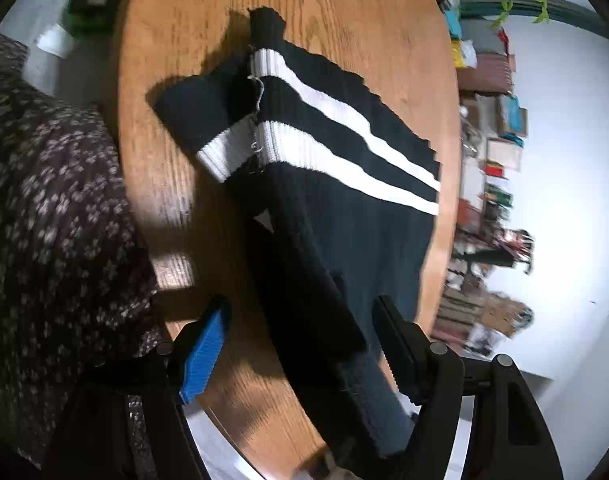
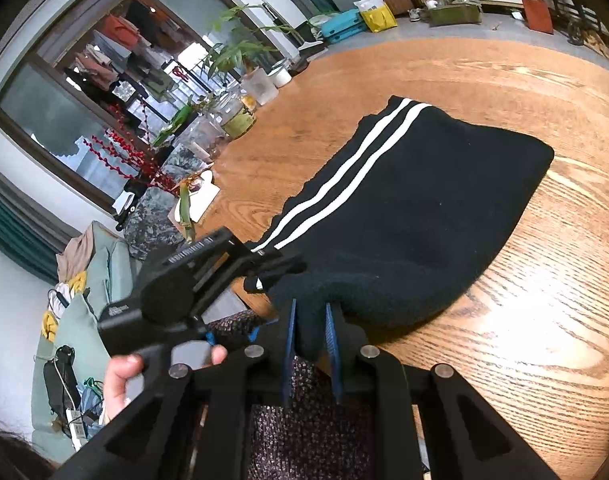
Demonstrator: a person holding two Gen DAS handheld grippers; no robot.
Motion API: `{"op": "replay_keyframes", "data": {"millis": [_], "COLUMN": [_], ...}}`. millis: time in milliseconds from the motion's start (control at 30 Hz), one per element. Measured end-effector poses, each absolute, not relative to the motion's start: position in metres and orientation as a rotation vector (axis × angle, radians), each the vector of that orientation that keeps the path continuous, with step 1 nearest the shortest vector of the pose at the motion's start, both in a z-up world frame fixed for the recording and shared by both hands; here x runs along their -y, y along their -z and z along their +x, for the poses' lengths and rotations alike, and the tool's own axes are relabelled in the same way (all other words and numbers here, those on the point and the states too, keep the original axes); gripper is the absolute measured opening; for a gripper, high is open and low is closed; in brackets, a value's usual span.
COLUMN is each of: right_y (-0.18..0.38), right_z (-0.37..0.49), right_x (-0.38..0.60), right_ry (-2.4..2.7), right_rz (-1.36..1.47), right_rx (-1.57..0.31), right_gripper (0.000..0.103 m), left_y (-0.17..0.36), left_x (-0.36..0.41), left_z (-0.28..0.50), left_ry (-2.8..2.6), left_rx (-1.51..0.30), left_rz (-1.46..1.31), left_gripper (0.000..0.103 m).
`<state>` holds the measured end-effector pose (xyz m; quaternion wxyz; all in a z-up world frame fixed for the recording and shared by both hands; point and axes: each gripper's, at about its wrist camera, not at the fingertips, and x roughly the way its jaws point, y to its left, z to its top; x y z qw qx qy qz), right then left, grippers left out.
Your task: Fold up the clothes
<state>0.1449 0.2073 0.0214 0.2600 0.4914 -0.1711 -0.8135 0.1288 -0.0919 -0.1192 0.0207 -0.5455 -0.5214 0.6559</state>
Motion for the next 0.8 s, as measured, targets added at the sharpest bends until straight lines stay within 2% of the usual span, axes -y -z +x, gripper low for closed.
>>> {"op": "replay_keyframes", "data": {"millis": [133,167,200,233,267,333,400,433,533,633,800], "right_y": [-0.030,-0.032,-0.032,-0.031,-0.029,-0.023,-0.010,-0.002,0.024,0.049,0.073], "right_z": [0.143,0.142,0.142,0.142,0.142,0.142,0.143,0.144,0.146,0.147,0.147], "right_x": [-0.209,-0.209,-0.209,-0.210,-0.211,-0.216,-0.223,-0.227,-0.241,-0.253,-0.249], "right_ry": [2.216,2.221,2.230,2.240,2.242,2.237,2.227,2.219,2.110,1.980,1.904], "right_rz": [1.289,1.284,1.289,1.298,1.309,1.334,1.397,1.433,1.500,1.542,1.569], "right_rx": [0.460,0.451,0.437,0.425,0.425,0.439,0.458,0.469,0.689,0.928,1.070], "right_gripper": [0.016,0.016,0.016,0.016,0.016,0.016,0.026,0.035,0.035,0.051,0.053], "left_y": [0.120,0.120,0.120,0.120,0.121,0.121,0.117,0.113,0.103,0.095,0.091], "left_x": [0.090,0.090,0.090,0.089,0.089,0.088,0.089,0.090,0.090,0.085,0.075], "left_z": [0.127,0.126,0.126,0.125,0.125,0.124,0.125,0.126,0.127,0.125,0.119], "left_ry": [-2.061,-2.068,-2.075,-2.082,-2.088,-2.102,-2.092,-2.079,-2.040,-2.039,-2.059], "left_rx": [1.600,1.596,1.591,1.587,1.583,1.574,1.579,1.586,1.604,1.582,1.564], "left_rz": [-1.698,-1.699,-1.701,-1.702,-1.704,-1.707,-1.683,-1.663,-1.605,-1.576,-1.567], "left_gripper": [0.071,0.066,0.056,0.031,0.020,0.018,0.017,0.017,0.017,0.017,0.017]}}
